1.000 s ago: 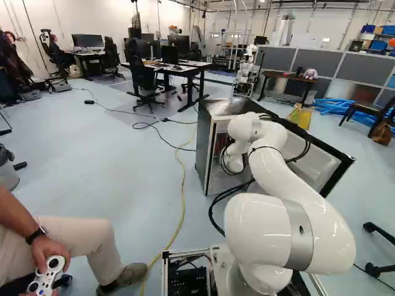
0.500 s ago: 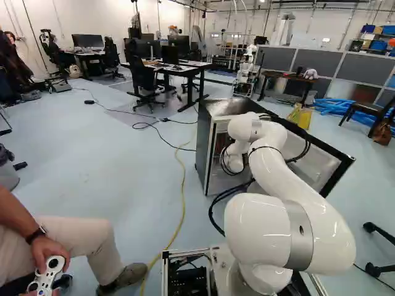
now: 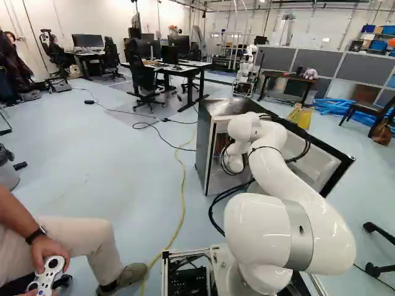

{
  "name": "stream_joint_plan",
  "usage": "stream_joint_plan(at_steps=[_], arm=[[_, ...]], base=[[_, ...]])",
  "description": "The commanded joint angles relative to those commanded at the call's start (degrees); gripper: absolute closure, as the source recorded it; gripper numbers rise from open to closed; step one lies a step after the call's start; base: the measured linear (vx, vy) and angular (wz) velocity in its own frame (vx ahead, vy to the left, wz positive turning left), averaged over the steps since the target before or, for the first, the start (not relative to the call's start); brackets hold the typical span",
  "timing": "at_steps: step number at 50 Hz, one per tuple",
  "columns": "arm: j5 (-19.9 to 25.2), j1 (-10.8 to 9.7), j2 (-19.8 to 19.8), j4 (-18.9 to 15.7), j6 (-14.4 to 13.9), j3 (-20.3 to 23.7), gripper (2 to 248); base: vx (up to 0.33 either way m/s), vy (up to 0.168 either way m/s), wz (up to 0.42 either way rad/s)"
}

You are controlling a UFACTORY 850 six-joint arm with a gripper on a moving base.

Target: Grab a drink from the fridge

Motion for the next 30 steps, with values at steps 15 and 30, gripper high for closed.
stream_joint_plan(at_steps=[15, 30], arm=[[0.0, -0.1, 1.9, 0.0, 0.0, 3.4, 163], [0.0, -0.2, 4.9, 0.0, 0.0, 8.3, 163]], base=[[0.000, 0.000, 0.000], [0.000, 0.000, 0.000]])
